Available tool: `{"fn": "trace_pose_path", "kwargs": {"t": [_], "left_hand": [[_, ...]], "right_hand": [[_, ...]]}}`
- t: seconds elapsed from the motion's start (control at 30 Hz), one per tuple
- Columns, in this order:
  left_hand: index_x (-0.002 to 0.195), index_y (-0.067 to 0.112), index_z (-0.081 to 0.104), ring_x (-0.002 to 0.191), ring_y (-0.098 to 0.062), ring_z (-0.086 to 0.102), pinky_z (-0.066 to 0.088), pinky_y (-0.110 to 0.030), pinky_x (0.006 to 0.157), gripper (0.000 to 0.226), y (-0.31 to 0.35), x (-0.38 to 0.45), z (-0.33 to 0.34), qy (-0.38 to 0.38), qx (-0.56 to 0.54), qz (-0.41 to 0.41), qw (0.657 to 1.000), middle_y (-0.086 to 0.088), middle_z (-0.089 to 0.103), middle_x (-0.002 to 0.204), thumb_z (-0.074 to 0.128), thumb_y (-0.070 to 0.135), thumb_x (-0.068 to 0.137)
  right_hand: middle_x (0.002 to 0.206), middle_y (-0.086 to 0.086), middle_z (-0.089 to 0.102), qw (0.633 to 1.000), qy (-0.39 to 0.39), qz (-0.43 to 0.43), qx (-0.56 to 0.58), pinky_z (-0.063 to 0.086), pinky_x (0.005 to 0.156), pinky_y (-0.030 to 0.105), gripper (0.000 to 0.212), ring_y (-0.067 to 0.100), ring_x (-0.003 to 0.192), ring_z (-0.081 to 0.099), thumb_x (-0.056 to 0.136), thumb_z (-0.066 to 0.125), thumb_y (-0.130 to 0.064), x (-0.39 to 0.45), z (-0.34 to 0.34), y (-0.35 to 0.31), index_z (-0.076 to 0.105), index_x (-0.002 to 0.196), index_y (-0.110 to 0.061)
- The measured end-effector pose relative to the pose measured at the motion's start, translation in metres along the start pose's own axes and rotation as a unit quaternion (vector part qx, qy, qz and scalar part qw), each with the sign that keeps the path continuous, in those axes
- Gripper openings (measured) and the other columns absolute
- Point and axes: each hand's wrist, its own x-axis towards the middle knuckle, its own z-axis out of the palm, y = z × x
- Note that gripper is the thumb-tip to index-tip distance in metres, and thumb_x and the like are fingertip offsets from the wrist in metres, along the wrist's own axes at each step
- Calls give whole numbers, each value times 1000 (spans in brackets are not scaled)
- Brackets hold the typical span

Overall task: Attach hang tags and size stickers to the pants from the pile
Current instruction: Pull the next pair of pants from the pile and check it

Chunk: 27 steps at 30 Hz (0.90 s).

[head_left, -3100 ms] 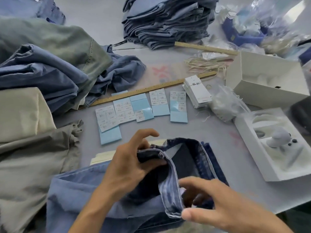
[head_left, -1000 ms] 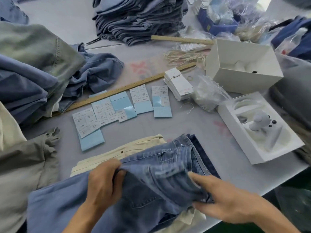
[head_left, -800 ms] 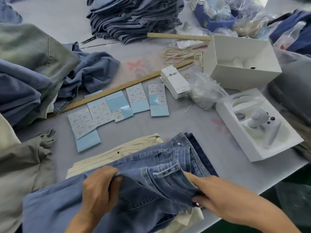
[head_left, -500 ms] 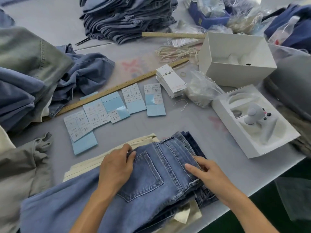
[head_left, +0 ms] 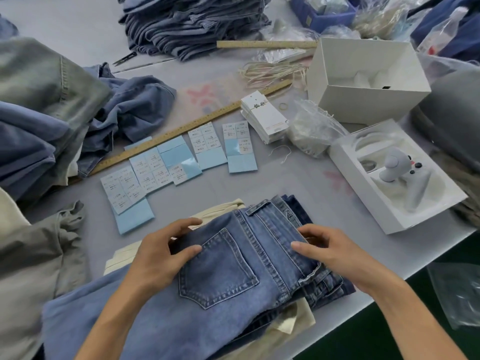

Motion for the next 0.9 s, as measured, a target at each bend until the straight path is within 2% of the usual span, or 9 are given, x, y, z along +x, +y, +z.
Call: {"fn": "trace_pose_path", "kwargs": {"t": [0.1,0.17,0.3,0.4,0.57,0.7,0.77,0.83,0.9], "left_hand": [[114,33,71,90,3,54,41,-14,79,50,1,-19,12,85,131,81,985,32,61,96,87,5,76],[113,22,72,91,-10,54,41,-17,78,36,-1,-30,22,146,191,141,960,22,59,98,79,2,84],[108,6,78,89,-26,60,51,-34,80,21,-12,-58,45,250,224,253,907,-2,66,104,67,-2,92],[108,7,80,98,-25,57,49,-34,86,22,-19,-90,65,282,230,286,886,-7,63,112,67,-1,92],[110,13,80,101,-19,53,48,-34,89,23,-32,-115,76,288,258,319,865,-3,61,113,71,3,91],[111,14,80,101,-20,55,49,-37,83,34,-27,-113,72,308,255,308,863,-3,62,110,83,3,79],[121,19,76,105,-23,56,47,-40,87,41,-17,-102,63,312,255,268,875,-4,60,119,83,12,81],[142,26,60,124,-25,51,37,-41,103,55,1,-95,55,292,213,178,915,-7,49,137,75,38,91],[156,32,36,145,-14,34,31,-35,112,85,28,-96,55,181,118,108,970,4,33,155,67,68,86]], "right_hand": [[105,-2,71,1000,8,-2,-10,53,91,35,41,20,99,65,77,79,-56,2,6,3,72,113,-37],[102,-1,70,1000,27,-10,-11,52,89,38,37,22,95,64,76,79,-54,4,13,4,72,108,-39],[93,-17,71,996,75,-47,-28,47,79,28,22,6,86,63,82,81,-40,5,23,13,71,102,-43],[95,-13,73,994,95,-53,-20,50,78,26,19,6,92,66,87,78,-32,3,27,19,71,101,-43],[98,0,74,992,107,-60,30,57,83,47,26,26,98,67,77,73,-45,-1,34,14,75,101,-34],[91,-1,75,994,90,-54,25,58,69,35,18,21,88,71,78,71,-45,-3,35,7,73,94,-36],[88,-1,76,997,64,-34,1,57,66,28,9,19,82,73,85,70,-43,-6,31,1,70,89,-35],[84,2,75,999,41,-12,-3,56,64,29,8,23,75,73,92,69,-34,-7,27,-13,68,85,-30],[82,7,71,999,44,-4,17,55,57,29,13,25,68,67,94,67,-31,-8,24,-32,68,82,-25]]}}
